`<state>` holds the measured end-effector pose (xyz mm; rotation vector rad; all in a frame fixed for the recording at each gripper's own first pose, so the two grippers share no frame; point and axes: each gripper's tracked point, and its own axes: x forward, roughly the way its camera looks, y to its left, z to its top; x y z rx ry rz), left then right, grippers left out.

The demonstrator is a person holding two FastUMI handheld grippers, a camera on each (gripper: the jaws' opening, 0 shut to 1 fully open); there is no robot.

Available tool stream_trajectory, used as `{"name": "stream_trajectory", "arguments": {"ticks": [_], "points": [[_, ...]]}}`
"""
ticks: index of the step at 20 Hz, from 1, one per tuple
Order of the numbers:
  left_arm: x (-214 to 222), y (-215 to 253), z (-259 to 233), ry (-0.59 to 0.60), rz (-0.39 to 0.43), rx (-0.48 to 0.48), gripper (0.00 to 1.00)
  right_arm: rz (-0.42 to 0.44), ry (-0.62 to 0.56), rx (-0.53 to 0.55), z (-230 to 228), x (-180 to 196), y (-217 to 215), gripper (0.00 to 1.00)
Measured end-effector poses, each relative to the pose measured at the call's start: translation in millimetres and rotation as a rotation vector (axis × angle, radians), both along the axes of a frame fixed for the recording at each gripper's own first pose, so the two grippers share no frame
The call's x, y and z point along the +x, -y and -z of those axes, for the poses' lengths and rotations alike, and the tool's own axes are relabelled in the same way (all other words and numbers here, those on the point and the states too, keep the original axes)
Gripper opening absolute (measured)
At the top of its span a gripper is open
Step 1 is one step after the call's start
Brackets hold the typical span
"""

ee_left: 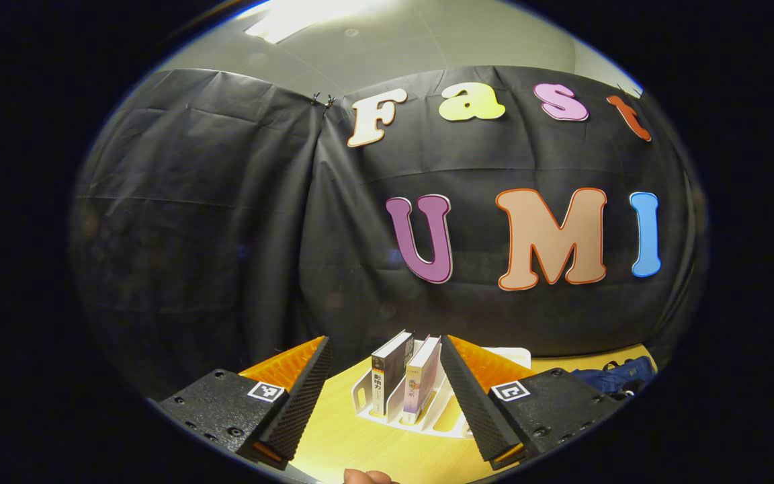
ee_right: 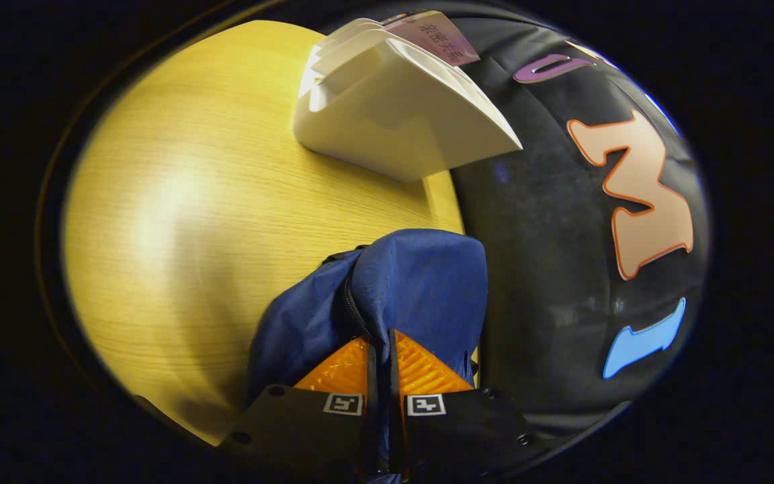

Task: Open the schoolbag, grab two books from the bookshelf and put them into the schoolbag.

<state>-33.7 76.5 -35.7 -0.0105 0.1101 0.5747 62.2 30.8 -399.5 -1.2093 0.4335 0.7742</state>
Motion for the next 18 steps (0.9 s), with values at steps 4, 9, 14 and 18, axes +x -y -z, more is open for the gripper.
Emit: {"name": "stream_trajectory", "arguments": {"ticks": [4, 9, 14, 18], "points": [[6.1, -11.7, -5.7, 0.026, 0.017, -0.001, 0.96, 0.133, -0.116, 0.019, 5.3, -0.9, 3.3, 0.01], [30.4, -26.7, -1.0, 0.027, 0.071, -0.023, 0.95, 0.295, -0.257, 0.13, -4.2, 1.3, 7.9, 0.04], [61.5, -25.1, 16.0, 0.017, 0.158, -0.074, 0.94, 0.359, -0.281, 0.231, -34.9, 8.4, 9.7, 0.05], [80.6, -13.8, 37.0, -0.025, 0.231, -0.142, 0.92, 0.441, -0.285, 0.357, -66.0, 17.4, 17.5, 0.01]]}}
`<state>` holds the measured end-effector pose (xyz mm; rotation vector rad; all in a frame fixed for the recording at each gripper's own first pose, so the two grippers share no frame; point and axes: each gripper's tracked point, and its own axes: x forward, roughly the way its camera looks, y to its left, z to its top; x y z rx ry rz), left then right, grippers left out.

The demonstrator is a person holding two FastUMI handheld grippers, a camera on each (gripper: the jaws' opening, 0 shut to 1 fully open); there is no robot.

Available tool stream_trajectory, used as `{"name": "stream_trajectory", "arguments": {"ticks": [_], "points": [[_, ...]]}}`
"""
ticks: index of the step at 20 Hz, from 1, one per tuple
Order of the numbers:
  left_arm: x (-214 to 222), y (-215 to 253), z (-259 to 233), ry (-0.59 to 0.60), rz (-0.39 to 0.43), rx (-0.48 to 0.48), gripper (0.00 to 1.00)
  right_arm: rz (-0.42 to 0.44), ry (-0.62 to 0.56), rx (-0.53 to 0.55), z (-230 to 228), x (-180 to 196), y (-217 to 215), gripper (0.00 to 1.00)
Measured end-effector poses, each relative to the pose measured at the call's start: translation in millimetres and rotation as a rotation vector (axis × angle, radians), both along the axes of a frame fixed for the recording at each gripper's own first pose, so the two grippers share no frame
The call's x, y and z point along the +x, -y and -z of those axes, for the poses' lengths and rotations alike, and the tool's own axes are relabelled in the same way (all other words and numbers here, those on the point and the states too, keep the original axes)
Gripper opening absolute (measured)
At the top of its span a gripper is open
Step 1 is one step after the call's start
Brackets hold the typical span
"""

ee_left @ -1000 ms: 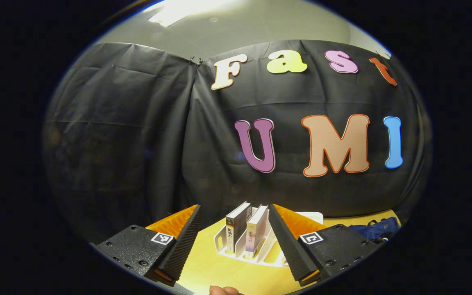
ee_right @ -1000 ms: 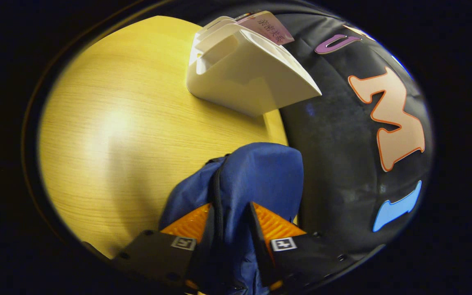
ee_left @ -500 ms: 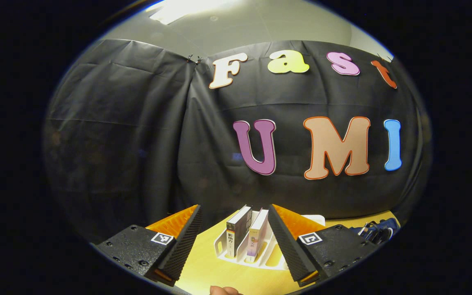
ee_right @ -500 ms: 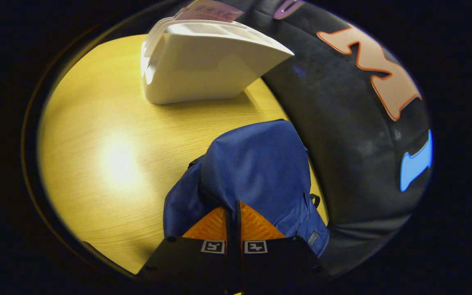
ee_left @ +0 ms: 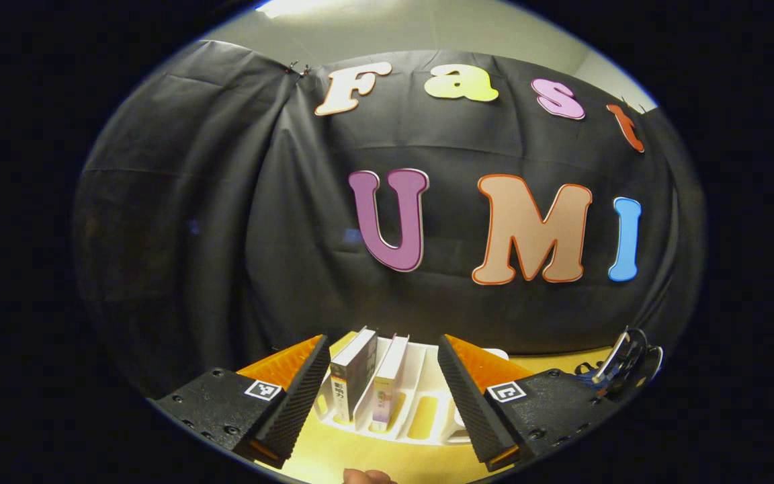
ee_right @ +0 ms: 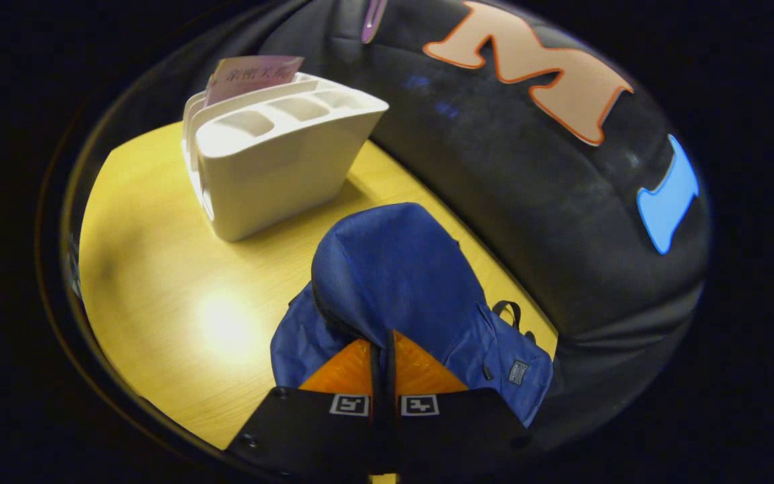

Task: Open the schoolbag, grab two books from the bookshelf and put them into the schoolbag.

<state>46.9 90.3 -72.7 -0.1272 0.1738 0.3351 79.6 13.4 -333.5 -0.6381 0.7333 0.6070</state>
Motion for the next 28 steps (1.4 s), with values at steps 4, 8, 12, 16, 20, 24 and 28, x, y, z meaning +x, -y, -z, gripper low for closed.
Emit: {"name": "stream_trajectory", "arguments": {"ticks": [4, 8, 12, 16, 20, 24, 28], "points": [[21.6, 8.5, 16.5, -0.022, 0.059, -0.039, 0.95, 0.188, -0.004, 0.191, -34.7, 15.5, 22.5, 0.04], [39.5, 21.5, 39.6, -0.075, 0.107, -0.117, 0.95, 0.398, -0.03, 0.378, -58.8, 21.3, 41.8, 0.04], [58.0, 16.1, 54.3, -0.114, 0.12, -0.108, 0.95, 0.608, -0.059, 0.561, -74.6, 29.8, 65.8, 0.01], [82.2, 6.9, 69.3, -0.158, 0.146, -0.134, 0.95, 0.728, -0.051, 0.661, -84.9, 29.4, 84.8, 0.03], [108.0, -2.4, 99.6, -0.302, 0.186, -0.122, 0.95, 0.784, -0.06, 0.724, -80.5, 28.3, 88.8, 0.03], [117.6, -15.4, 138.2, -0.505, 0.194, -0.135, 0.95, 0.772, -0.062, 0.722, -79.6, 26.0, 87.3, 0.04], [121.1, -20.5, 168.8, -0.665, 0.207, -0.146, 0.96, 0.769, -0.07, 0.725, -77.5, 25.9, 86.8, 0.03]]}}
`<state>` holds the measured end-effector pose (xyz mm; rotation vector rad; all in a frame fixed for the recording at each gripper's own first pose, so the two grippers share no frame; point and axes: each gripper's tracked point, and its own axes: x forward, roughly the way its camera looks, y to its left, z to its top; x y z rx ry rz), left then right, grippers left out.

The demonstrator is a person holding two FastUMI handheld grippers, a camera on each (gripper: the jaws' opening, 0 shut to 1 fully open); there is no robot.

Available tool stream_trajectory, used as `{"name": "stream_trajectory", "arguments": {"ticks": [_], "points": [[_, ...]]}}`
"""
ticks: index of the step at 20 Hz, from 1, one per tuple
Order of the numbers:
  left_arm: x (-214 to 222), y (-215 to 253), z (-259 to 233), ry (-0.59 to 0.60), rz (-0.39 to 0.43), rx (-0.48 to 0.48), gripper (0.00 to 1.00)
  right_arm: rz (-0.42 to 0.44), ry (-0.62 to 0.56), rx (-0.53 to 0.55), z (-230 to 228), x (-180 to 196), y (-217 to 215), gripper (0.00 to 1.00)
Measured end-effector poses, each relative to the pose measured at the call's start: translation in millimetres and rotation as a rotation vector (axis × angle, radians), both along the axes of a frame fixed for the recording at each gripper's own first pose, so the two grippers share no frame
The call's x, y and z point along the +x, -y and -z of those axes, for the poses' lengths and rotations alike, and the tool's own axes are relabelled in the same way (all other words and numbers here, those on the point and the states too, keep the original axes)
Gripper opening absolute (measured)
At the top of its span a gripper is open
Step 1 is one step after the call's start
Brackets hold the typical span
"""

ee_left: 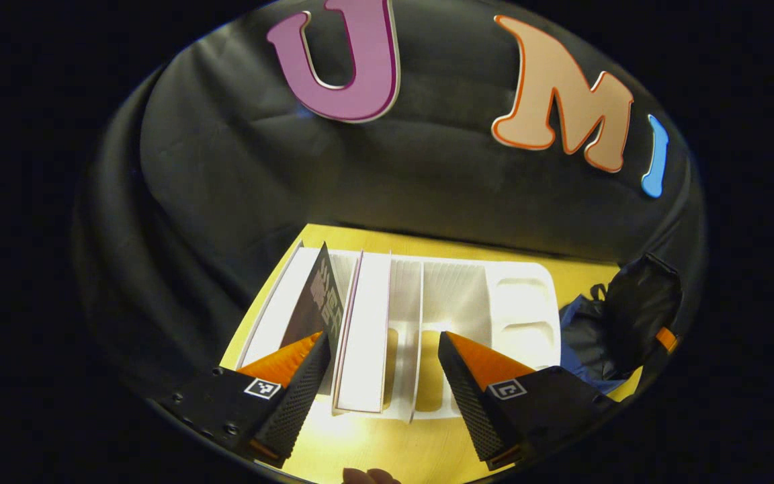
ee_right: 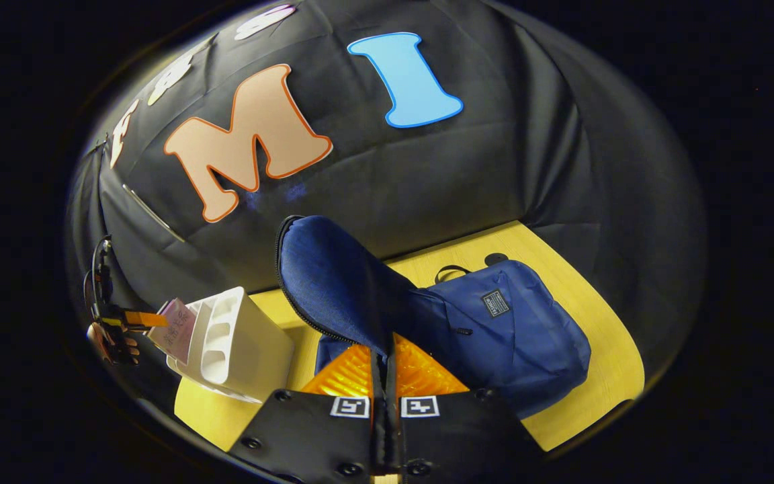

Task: Open the schoolbag, grab two books from the bookshelf and put them into the schoolbag.

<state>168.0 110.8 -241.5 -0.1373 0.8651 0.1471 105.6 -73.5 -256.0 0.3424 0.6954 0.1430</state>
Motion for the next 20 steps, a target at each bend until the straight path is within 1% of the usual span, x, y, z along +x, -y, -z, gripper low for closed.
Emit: {"name": "stream_trajectory", "arguments": {"ticks": [1, 2, 3, 6, 8, 9, 11, 12, 15, 16, 18, 20], "points": [[-0.4, 1.0, 2.8, -0.027, 0.009, 0.003, 0.95, 0.0, -0.001, -0.004, 0.2, 0.2, 1.1, 0.04], [-0.9, 1.6, 5.8, -0.05, 0.012, -0.001, 0.95, 0.001, 0.002, -0.009, -1.2, 1.7, 1.8, 0.02], [1.3, 1.0, 7.8, -0.06, 0.015, -0.003, 0.95, 0.003, 0.005, -0.013, -2.2, 1.6, 1.5, 0.03], [8.3, -7.8, 14.1, -0.101, 0.027, 0.037, 0.92, 0.003, 0.008, -0.024, -1.7, 3.6, 2.1, 0.05], [14.1, -12.8, 25.1, -0.128, 0.037, 0.063, 0.91, 0.006, 0.007, -0.025, -2.9, 4.9, 4.1, 0.02], [13.4, -11.8, 29.2, -0.152, 0.04, 0.065, 0.92, 0.008, 0.007, -0.026, -2.9, 6.4, 4.0, 0.05], [12.2, -8.4, 32.2, -0.193, 0.059, 0.059, 0.92, 0.013, 0.009, -0.029, -2.8, 6.7, 4.7, 0.05], [11.2, -9.5, 33.1, -0.212, 0.061, 0.068, 0.87, 0.017, 0.008, -0.028, -1.8, 6.8, 4.5, 0.05], [9.0, -2.1, 38.6, -0.261, 0.091, 0.044, 0.39, 0.023, 0.004, -0.024, -2.7, 8.3, 4.7, 0.05], [10.9, 1.4, 43.9, -0.256, 0.108, 0.033, 0.42, 0.023, 0.004, -0.026, -2.4, 7.9, 5.1, 0.05], [10.3, 2.5, 44.0, -0.265, 0.125, 0.04, 0.37, 0.02, 0.001, -0.029, -2.5, 8.1, 5.0, 0.03], [10.9, 1.1, 41.4, -0.264, 0.126, 0.038, 0.35, 0.018, 0.001, -0.033, -3.4, 8.1, 5.0, 0.02]]}}
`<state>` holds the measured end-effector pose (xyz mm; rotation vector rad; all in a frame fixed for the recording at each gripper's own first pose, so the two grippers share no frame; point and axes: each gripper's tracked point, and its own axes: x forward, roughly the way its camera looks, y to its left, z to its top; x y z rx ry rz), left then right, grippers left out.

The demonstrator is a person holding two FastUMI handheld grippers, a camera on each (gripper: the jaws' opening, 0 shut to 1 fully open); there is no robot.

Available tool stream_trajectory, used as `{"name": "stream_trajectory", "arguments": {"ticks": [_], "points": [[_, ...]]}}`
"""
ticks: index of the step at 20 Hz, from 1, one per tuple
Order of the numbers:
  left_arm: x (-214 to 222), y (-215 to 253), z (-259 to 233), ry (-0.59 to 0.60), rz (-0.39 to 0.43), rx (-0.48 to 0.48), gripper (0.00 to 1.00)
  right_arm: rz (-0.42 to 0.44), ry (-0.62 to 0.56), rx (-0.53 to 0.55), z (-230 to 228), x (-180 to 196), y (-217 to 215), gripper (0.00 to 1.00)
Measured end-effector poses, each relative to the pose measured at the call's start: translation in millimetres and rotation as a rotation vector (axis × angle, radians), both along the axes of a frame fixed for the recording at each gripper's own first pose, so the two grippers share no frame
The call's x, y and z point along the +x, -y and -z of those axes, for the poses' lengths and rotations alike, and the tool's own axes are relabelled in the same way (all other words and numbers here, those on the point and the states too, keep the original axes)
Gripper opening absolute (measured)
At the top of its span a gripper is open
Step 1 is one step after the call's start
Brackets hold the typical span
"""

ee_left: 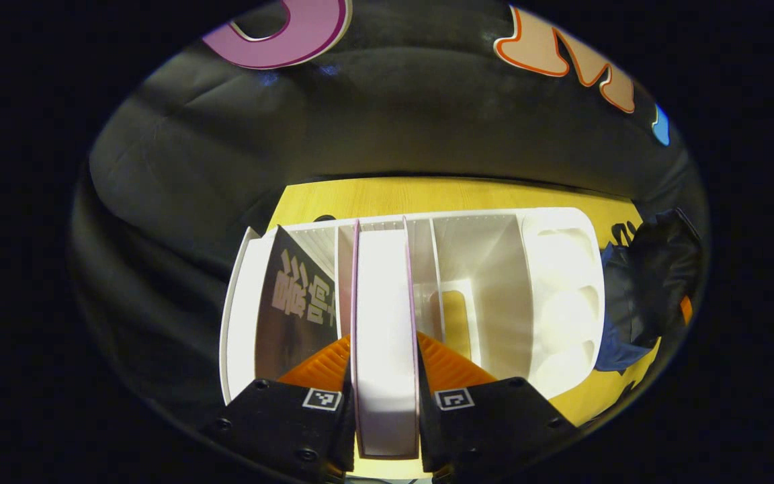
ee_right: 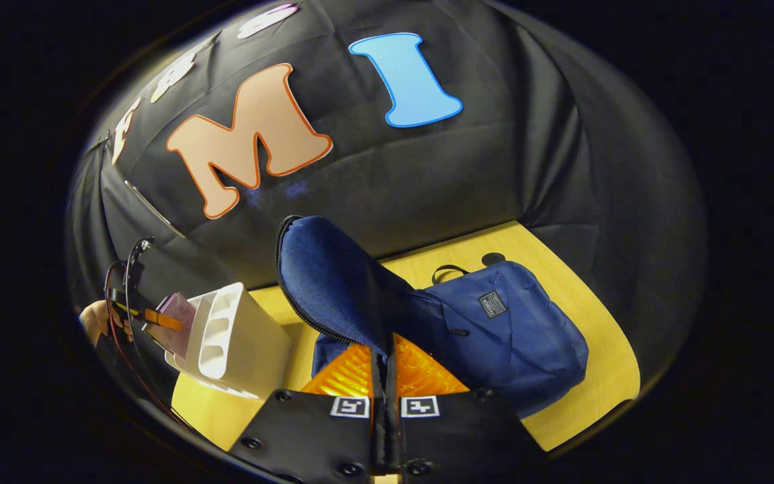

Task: Open the schoolbag, grab two books from the bookshelf and put them into the schoolbag.

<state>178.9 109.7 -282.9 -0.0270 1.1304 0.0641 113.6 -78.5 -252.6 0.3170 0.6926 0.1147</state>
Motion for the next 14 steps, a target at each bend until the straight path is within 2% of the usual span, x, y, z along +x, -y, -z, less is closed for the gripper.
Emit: {"name": "stream_trajectory", "arguments": {"ticks": [3, 7, 14], "points": [[-1.4, -0.7, -1.4, 0.0, -0.006, -0.007, 0.33, 0.003, -0.002, 0.004, 0.2, -0.7, -0.1, 0.05], [-0.9, -4.3, -9.6, 0.024, -0.027, -0.017, 0.34, 0.006, -0.005, 0.006, -1.2, 0.3, -0.1, 0.02], [-2.2, -26.3, -65.3, 0.131, -0.092, -0.079, 0.34, 0.004, -0.01, 0.0, -2.6, -0.1, 0.3, 0.04]]}}
